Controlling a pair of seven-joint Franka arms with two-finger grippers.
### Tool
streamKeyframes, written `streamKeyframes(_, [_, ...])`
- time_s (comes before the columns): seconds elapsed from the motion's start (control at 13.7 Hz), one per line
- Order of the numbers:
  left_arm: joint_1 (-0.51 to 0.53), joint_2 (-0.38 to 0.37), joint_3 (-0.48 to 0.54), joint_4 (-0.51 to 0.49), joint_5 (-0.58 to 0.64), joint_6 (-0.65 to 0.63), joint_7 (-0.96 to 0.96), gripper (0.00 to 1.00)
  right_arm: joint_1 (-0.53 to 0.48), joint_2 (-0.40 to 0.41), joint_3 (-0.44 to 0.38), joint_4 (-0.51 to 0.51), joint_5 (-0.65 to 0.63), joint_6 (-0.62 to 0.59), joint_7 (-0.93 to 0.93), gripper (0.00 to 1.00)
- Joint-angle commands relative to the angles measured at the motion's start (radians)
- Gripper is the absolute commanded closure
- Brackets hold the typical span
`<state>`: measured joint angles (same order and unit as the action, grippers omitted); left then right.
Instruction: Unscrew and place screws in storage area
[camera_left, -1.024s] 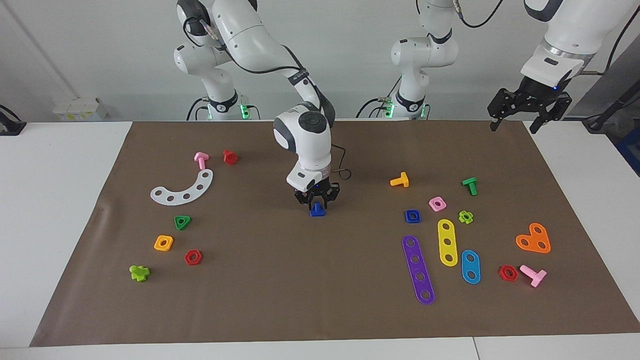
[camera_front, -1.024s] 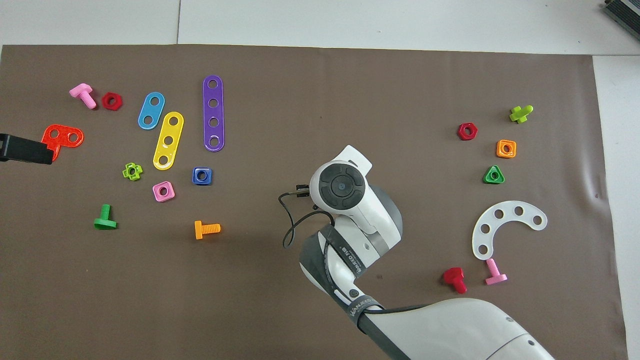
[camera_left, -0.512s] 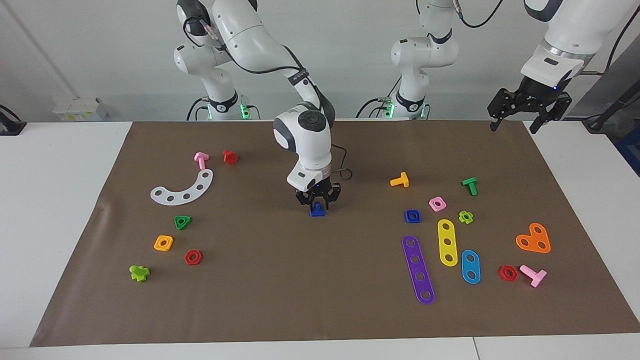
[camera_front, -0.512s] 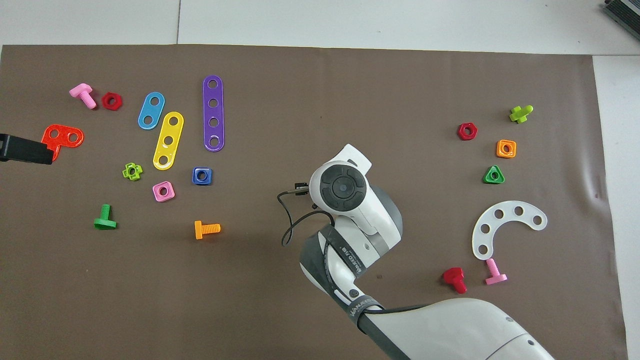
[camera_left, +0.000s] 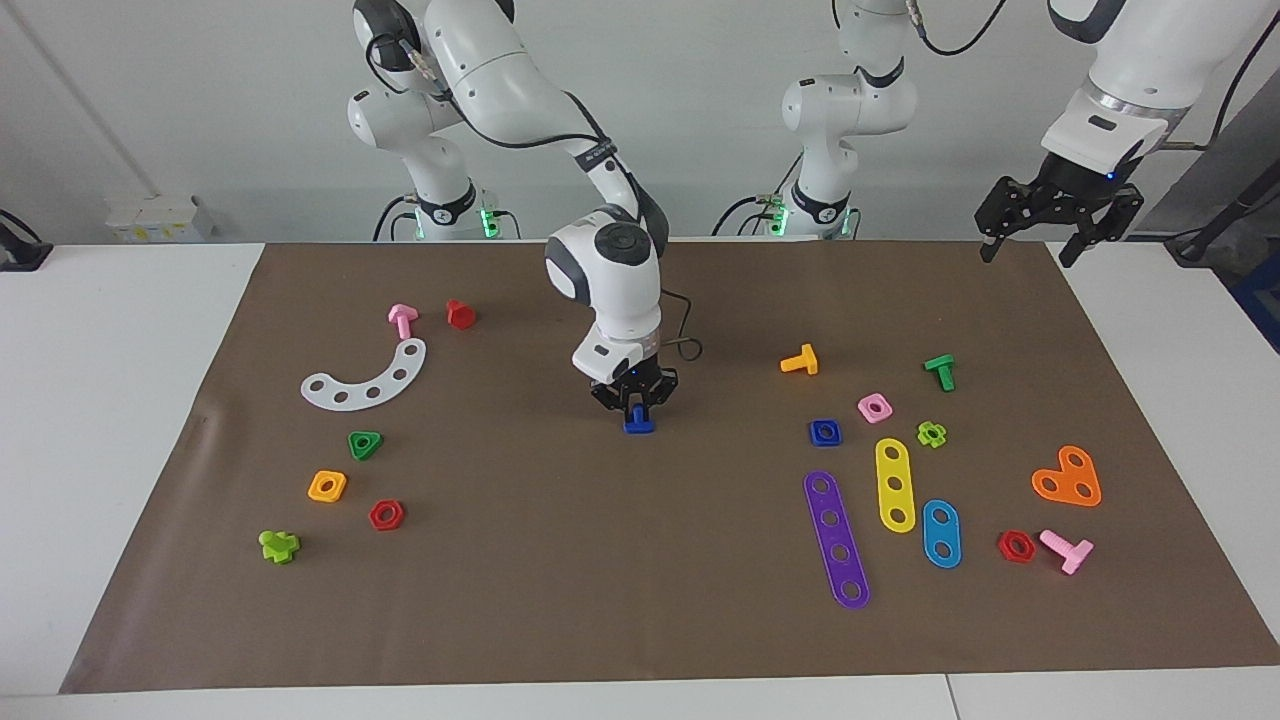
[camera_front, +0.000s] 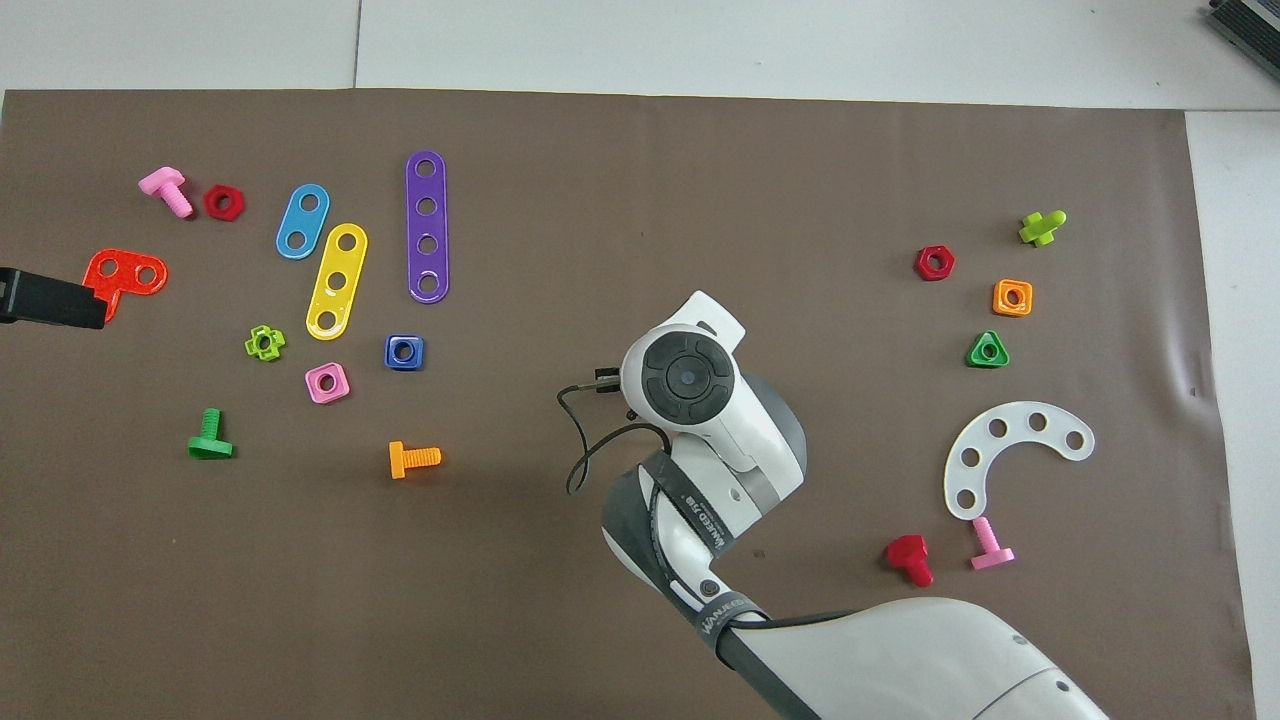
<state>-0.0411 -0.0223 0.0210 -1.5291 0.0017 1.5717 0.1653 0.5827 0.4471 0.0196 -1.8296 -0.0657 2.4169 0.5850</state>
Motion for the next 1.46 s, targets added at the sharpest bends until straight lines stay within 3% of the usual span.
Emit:
streamKeyframes(0.0, [0.013,-0.031,-0.004,-0.036,-0.019,-0.004,0.014,0.00,-0.003,-0.007,0.000,-0.016,-0.017,0.018,-0.011,1.00])
streamKeyframes(0.22, [0.013,-0.031,-0.004,-0.036,-0.019,-0.004,0.014,0.00,-0.010,-0.019,0.000,-0.007,-0.020,-0.007,-0.019,1.00])
streamKeyframes(0.59, [0.013,-0.031,-0.004,-0.034,-0.019,-0.004,0.014,0.00,-0.061,-0.112,-0.003,0.033,-0.017,-0.116,-0.025,1.00])
streamKeyframes(0.95, [0.013,-0.031,-0.004,-0.036,-0.019,-0.004,0.014,0.00,-0.239,-0.205,-0.001,0.032,-0.016,-0.185,-0.175,1.00])
streamKeyframes(1.39, [0.013,-0.031,-0.004,-0.036,-0.019,-0.002,0.014,0.00,-0.467,-0.226,0.000,-0.025,0.024,-0.197,-0.489,1.00])
